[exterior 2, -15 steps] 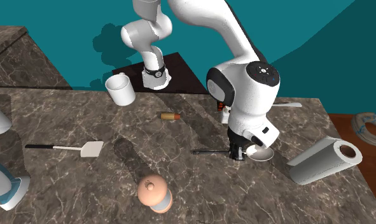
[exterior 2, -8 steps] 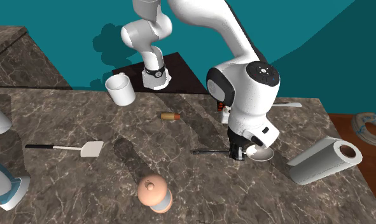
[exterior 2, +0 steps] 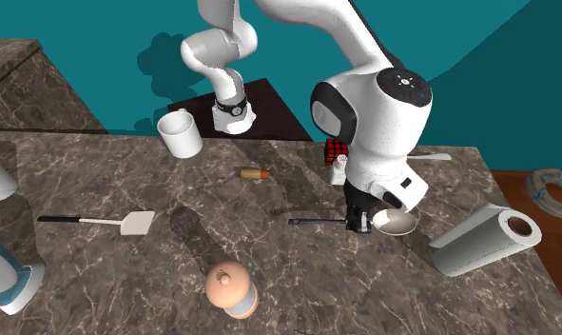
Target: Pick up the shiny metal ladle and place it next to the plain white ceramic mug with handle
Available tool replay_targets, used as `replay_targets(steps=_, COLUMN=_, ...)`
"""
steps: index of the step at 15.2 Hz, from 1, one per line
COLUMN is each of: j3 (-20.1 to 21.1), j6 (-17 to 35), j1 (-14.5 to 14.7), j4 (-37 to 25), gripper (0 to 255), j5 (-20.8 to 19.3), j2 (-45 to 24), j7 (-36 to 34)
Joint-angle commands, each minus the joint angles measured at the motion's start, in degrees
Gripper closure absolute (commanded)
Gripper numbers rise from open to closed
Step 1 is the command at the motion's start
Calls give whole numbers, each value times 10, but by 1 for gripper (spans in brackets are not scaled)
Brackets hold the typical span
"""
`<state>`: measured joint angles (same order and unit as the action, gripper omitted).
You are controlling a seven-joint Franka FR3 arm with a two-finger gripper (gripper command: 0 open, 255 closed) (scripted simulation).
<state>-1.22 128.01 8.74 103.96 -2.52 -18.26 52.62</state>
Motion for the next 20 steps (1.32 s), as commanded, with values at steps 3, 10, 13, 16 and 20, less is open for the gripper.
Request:
replay_targets(steps=3, j3=0, j6=-27, j1=0, j4=-14, gripper=255, j5=0, j2=12, j7=1)
replay_targets(steps=10, j3=0, j6=-75, j1=0, j4=-45, gripper=255, j5=1, j2=30, j7=3)
replay_targets(steps=13, j3=0, j6=-96, j1=0, j4=-60, gripper=255, j5=2, j2=35, j7=4)
replay_targets(steps=16, j3=0, j6=-117, j1=0, j4=-77, gripper=255, j5=2, j2=40, j7=5)
replay_targets(steps=20, j3=1, j6=-146, j1=0, j4=-101, gripper=255, j5=2, j2=45, j7=6)
